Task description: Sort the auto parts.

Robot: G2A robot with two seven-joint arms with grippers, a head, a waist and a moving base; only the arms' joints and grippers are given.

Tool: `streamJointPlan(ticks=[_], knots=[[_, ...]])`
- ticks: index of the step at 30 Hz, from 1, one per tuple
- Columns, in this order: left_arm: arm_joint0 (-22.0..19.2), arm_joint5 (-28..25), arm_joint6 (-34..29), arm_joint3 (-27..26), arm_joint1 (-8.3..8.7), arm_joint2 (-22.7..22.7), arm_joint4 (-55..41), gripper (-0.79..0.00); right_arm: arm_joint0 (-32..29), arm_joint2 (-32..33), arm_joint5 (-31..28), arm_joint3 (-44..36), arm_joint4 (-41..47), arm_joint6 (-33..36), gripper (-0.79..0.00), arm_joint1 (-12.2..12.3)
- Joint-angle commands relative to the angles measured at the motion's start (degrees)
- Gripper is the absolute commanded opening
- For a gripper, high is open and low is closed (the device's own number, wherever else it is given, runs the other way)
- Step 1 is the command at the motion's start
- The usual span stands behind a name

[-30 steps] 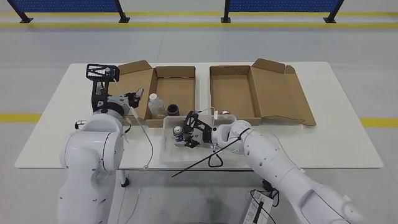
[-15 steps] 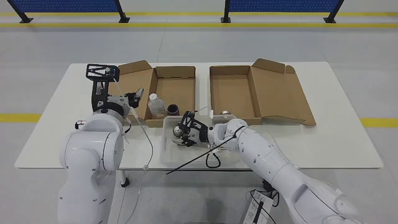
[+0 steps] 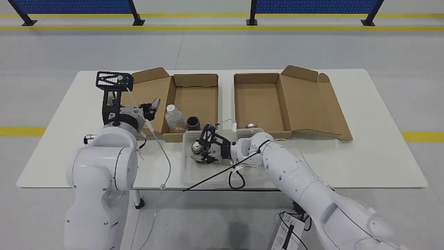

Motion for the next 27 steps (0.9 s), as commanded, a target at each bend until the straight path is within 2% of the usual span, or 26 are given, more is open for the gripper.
streamJointPlan(ticks=[1, 4, 7, 10, 16, 17, 27], knots=[[0.0, 0.0, 0.0, 0.0, 0.0, 0.0, 0.0, 0.0, 0.18, -0.03, 0.07, 0.42, -0.19, -0.28, -0.323, -0.28], [0.0, 0.0, 0.0, 0.0, 0.0, 0.0, 0.0, 0.0, 0.41, -0.09, 0.07, 0.9, -0.44, -0.61, -0.323, -0.66], [0.0, 0.0, 0.0, 0.0, 0.0, 0.0, 0.0, 0.0, 0.58, -0.11, 0.06, 1.4, -0.75, -0.89, -0.397, -0.98], [0.0, 0.0, 0.0, 0.0, 0.0, 0.0, 0.0, 0.0, 0.73, -0.08, -0.01, 1.82, -1.05, -1.15, -0.428, -1.25], [0.0, 0.0, 0.0, 0.0, 0.0, 0.0, 0.0, 0.0, 0.75, 0.16, -0.15, 2.17, -1.99, -2.32, -0.717, -1.54], [0.0, 0.0, 0.0, 0.0, 0.0, 0.0, 0.0, 0.0, 0.71, 0.23, -0.21, 2.15, -2.19, -2.6, -0.785, -1.55], [0.0, 0.0, 0.0, 0.0, 0.0, 0.0, 0.0, 0.0, -0.35, 2.14, -0.06, -0.05, -3.64, -5.15, -0.785, -0.74]])
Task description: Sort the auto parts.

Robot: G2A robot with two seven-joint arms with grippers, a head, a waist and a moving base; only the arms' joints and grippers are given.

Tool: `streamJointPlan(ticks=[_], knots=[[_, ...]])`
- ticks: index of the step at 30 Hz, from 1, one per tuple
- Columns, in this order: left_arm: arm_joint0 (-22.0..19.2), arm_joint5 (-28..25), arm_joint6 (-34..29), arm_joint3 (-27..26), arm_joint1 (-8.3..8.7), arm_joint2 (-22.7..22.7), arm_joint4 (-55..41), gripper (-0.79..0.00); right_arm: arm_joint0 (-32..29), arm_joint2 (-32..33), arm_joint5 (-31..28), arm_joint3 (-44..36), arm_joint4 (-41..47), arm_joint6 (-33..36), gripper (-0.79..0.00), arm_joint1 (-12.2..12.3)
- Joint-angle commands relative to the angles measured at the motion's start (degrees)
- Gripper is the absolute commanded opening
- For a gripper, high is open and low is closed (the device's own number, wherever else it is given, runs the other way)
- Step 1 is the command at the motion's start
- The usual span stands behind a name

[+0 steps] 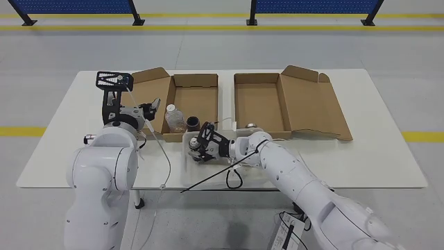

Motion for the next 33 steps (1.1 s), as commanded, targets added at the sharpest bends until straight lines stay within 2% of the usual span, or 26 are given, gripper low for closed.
streamJointPlan(ticks=[1, 8, 15, 24, 33], knots=[[0.0, 0.0, 0.0, 0.0, 0.0, 0.0, 0.0, 0.0, -0.45, 0.77, 0.13, -0.95, -0.31, -0.65, -0.785, 0.45], [0.0, 0.0, 0.0, 0.0, 0.0, 0.0, 0.0, 0.0, -2.89, 4.85, -0.23, -7.29, -1.44, -0.23, -0.785, 3.1], [0.0, 0.0, 0.0, 0.0, 0.0, 0.0, 0.0, 0.0, -8.57, 12.86, -1.09, -19.65, -1.72, 2.57, -0.785, 7.42], [0.0, 0.0, 0.0, 0.0, 0.0, 0.0, 0.0, 0.0, -19.61, 26.5, -3.65, -39.12, 4.23, 12.79, -0.785, 12.72], [0.0, 0.0, 0.0, 0.0, 0.0, 0.0, 0.0, 0.0, -27.41, 34.76, -6.93, -53.44, 12.84, 20.43, -0.785, 15.58]])
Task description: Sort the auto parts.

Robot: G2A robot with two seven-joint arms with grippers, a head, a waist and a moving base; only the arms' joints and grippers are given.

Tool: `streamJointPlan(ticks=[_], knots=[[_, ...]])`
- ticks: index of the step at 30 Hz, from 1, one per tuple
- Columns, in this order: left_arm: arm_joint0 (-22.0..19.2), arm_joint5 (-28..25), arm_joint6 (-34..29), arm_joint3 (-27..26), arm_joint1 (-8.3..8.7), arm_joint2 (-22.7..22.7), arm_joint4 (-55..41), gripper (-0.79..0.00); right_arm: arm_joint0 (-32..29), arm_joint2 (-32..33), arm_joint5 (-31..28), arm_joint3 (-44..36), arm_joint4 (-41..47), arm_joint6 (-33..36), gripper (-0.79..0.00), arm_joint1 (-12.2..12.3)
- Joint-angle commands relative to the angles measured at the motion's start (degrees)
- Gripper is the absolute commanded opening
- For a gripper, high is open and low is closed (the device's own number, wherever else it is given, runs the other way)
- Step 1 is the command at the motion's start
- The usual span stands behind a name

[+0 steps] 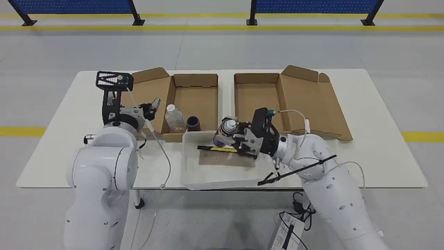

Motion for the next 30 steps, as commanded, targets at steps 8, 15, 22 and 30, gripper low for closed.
streamJointPlan(ticks=[8, 15, 22, 30], knots=[[0.0, 0.0, 0.0, 0.0, 0.0, 0.0, 0.0, 0.0, -1.73, 1.01, -4.82, -5.52, 6.38, 2.58, -0.785, 1.23], [0.0, 0.0, 0.0, 0.0, 0.0, 0.0, 0.0, 0.0, -0.72, -0.02, -5.17, -4.37, 7.1, 2.19, -0.785, 1.5], [0.0, 0.0, 0.0, 0.0, 0.0, 0.0, 0.0, 0.0, -0.05, -0.73, -2.72, -3.65, 5.83, 1.77, -0.785, 1.66], [0.0, 0.0, 0.0, 0.0, 0.0, 0.0, 0.0, 0.0, 0.56, -1.41, -2.04, -3.3, 5.31, 0.63, -0.785, 1.86]])
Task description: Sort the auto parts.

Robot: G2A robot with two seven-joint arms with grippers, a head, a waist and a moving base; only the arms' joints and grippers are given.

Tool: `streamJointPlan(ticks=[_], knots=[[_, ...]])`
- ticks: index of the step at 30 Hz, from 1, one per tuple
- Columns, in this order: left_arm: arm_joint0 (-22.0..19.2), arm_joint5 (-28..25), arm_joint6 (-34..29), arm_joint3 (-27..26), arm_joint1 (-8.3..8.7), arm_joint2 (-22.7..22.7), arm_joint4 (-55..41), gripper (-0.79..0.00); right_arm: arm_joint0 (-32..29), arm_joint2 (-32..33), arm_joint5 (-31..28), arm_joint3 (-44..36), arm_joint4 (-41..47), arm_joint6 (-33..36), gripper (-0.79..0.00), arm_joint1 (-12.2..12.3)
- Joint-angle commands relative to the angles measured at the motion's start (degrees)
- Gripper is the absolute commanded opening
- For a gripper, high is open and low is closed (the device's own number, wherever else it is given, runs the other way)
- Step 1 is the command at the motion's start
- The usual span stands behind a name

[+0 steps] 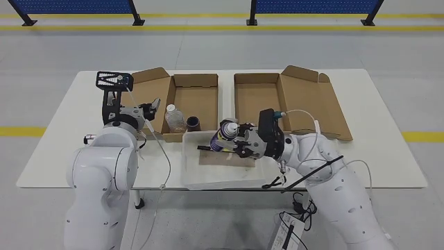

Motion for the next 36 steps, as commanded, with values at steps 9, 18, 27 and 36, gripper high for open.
streamJointPlan(ticks=[9, 18, 27, 36], knots=[[0.0, 0.0, 0.0, 0.0, 0.0, 0.0, 0.0, 0.0, 0.47, -0.68, 0.44, 0.1, -0.21, -0.79, -0.785, 0.32], [0.0, 0.0, 0.0, 0.0, 0.0, 0.0, 0.0, 0.0, 0.19, -0.62, 1.47, -0.18, -0.93, -1.41, -0.785, 0.69], [0.0, 0.0, 0.0, 0.0, 0.0, 0.0, 0.0, 0.0, 3.03, -0.05, 9.1, 3.48, -6.47, -1.6, -0.785, 0.7], [0.0, 0.0, 0.0, 0.0, 0.0, 0.0, 0.0, 0.0, 13.23, -6.03, 12.86, 20.16, -8.68, -7.45, -0.785, -1.47]])
